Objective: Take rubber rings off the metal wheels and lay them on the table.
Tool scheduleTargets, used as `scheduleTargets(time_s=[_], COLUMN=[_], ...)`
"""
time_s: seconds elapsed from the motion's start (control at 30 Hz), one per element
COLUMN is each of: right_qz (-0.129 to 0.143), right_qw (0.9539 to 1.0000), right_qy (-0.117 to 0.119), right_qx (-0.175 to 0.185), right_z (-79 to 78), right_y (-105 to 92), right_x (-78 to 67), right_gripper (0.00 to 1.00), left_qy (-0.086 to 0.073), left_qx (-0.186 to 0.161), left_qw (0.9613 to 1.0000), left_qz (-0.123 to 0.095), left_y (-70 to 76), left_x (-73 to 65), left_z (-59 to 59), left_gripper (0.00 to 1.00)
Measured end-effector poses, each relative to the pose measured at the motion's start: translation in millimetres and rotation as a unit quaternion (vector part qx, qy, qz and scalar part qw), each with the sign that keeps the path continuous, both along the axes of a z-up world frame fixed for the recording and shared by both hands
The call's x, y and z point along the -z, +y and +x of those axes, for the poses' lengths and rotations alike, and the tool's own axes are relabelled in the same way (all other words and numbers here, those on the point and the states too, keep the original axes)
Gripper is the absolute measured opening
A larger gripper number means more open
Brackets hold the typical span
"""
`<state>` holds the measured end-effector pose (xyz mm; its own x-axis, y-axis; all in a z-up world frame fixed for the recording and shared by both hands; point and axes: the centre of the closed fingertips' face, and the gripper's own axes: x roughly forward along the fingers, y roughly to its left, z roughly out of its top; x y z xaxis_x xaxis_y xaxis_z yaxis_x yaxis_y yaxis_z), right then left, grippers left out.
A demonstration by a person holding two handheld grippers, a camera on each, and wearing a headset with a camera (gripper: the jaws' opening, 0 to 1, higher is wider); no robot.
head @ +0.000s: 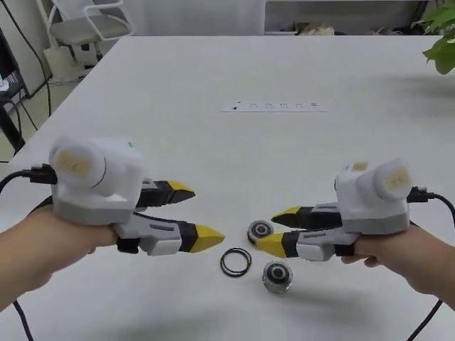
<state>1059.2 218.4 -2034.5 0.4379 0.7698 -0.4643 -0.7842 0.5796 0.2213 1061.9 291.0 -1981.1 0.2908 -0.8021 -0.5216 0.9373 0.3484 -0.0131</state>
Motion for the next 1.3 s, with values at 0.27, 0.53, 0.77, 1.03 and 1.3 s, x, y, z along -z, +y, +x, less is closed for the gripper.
scheduleTargets(time_s=[0.27, 0.53, 0.77, 1.03, 1.3], right_qz=[-0.006, -0.018, -0.022, -0.034, -0.046], right_qw=[0.9999, 0.9996, 0.9995, 0.9993, 0.9989], right_qy=[-0.010, -0.012, -0.011, -0.006, -0.001], right_qx=[0.011, 0.016, 0.019, 0.016, 0.011], right_z=[6.3, 10.5, 13.0, 11.7, 10.1], right_y=[-12.1, -22.4, -26.0, -27.2, -28.9], right_x=[-3.9, -0.3, 4.3, 15.1, 26.1], right_gripper=[0.39, 0.39, 0.39, 0.38, 0.37], left_qy=[0.006, 0.007, 0.005, 0.007, 0.018], left_qx=[0.001, 0.004, 0.007, 0.018, 0.027], left_qw=[1.0000, 1.0000, 1.0000, 0.9998, 0.9993], left_qz=[-0.003, 0.000, 0.003, 0.009, 0.017], left_y=[-7.1, -14.2, -20.8, -32.0, -41.6], left_x=[1.7, 6.4, 10.8, 20.1, 33.8], left_z=[8.2, 14.9, 23.1, 25.8, 27.0], left_gripper=[0.49, 0.48, 0.48, 0.47, 0.44])
